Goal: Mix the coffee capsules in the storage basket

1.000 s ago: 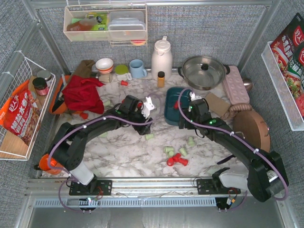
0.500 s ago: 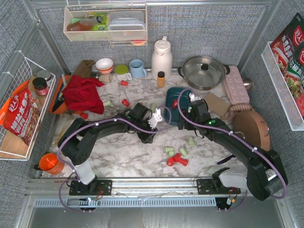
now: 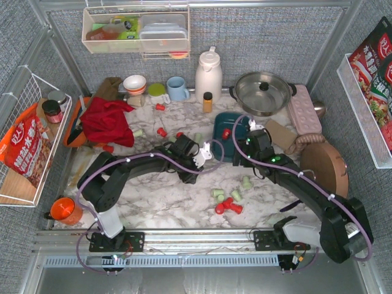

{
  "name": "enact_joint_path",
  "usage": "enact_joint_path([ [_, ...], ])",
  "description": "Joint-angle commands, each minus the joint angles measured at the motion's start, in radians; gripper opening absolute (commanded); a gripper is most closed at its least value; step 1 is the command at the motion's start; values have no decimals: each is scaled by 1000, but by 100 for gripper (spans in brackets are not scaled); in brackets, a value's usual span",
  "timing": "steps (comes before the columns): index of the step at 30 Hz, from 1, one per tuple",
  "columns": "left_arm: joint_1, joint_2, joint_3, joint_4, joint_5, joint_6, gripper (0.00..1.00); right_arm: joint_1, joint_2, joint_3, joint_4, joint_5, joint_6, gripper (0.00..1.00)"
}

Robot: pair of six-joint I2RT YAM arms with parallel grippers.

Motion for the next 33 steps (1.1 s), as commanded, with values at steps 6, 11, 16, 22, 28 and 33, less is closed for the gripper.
enact_joint_path([
  [6, -5, -30, 29, 16, -13, 17, 21, -130, -6, -3, 129, 44, 43, 60],
  [11, -6, -78, 49, 16, -23, 3, 13, -172, 121, 63, 148, -8, 37, 52],
  [16, -7, -156, 23, 83, -35, -20, 13, -181, 195, 93, 156, -18, 12, 44],
  [22, -4, -262, -36, 194, -74, -42, 13, -183, 228, 101, 108, 16, -2, 42],
  [28, -4, -337, -85, 279, -128, -60, 16, -185, 262, 129, 84, 39, -39, 42],
  [33, -4, -377, -116, 365, -170, -112, 16, -183, 324, 161, 72, -35, -71, 23],
])
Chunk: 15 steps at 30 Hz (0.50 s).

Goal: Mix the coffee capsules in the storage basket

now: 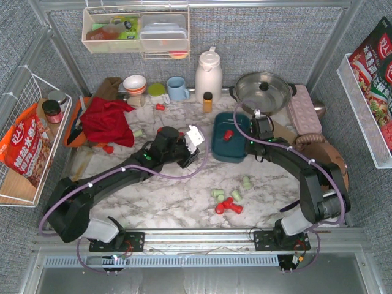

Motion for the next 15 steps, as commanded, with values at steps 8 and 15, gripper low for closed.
enact_joint_path([
  [8, 0, -18, -10, 275, -30, -205, 19, 11, 48, 32, -17, -81, -74, 5],
  [15, -2, 161, 81, 434, -69, -374, 23, 26, 55, 38, -20, -96, -57, 5],
])
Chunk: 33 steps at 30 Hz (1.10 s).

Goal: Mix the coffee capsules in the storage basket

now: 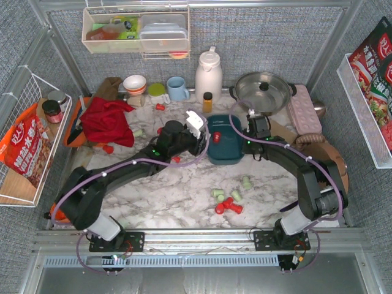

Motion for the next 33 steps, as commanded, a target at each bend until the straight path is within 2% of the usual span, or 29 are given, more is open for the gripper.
enact_joint_path([
  [1, -4, 113, 70, 156, -27, -148, 23, 10, 1, 3, -14, -35, 4, 6],
  [5, -6, 240, 165, 178, -47, -191, 24, 16, 0, 3, -6, -49, 10, 9],
  [12, -6, 392, 304, 80, -133, -212, 30, 19, -16, -12, 13, -69, 40, 33],
  [16, -6, 422, 333, 28, -161, -230, 42, 19, -58, -12, -10, -57, 56, 47],
  [22, -8, 393, 313, 51, -127, -242, 64, 24, -209, -38, -90, -28, 109, 57],
  [25, -8, 351, 290, 76, -118, -242, 97, 27, -303, -79, -136, -1, 121, 62],
  [28, -8, 320, 292, 38, -125, -244, 99, 27, -390, -136, -166, -1, 129, 63],
  [33, -9, 206, 255, -75, -222, -214, 99, 29, -470, -213, -233, -32, 153, 61],
])
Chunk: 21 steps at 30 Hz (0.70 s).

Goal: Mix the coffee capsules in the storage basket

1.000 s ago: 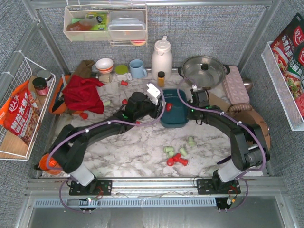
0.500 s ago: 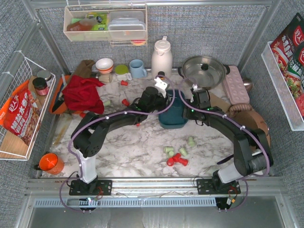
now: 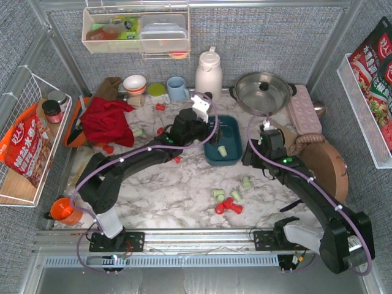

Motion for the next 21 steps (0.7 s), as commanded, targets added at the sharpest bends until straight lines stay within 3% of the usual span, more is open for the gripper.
enact_joint_path([
  [1, -1, -104, -45, -93, -102, 31, 99, 2, -41, -54, -83, -18, 36, 60],
  [11, -1, -249, -101, -392, -192, 144, 99, 19, 48, -167, -53, -80, 21, 55],
  [16, -2, -270, -180, -341, -233, 164, 99, 50, 120, -171, -23, -66, 20, 54],
  [21, -2, -268, -191, -307, -157, 103, 99, 69, 147, -150, -38, -23, 6, 48],
])
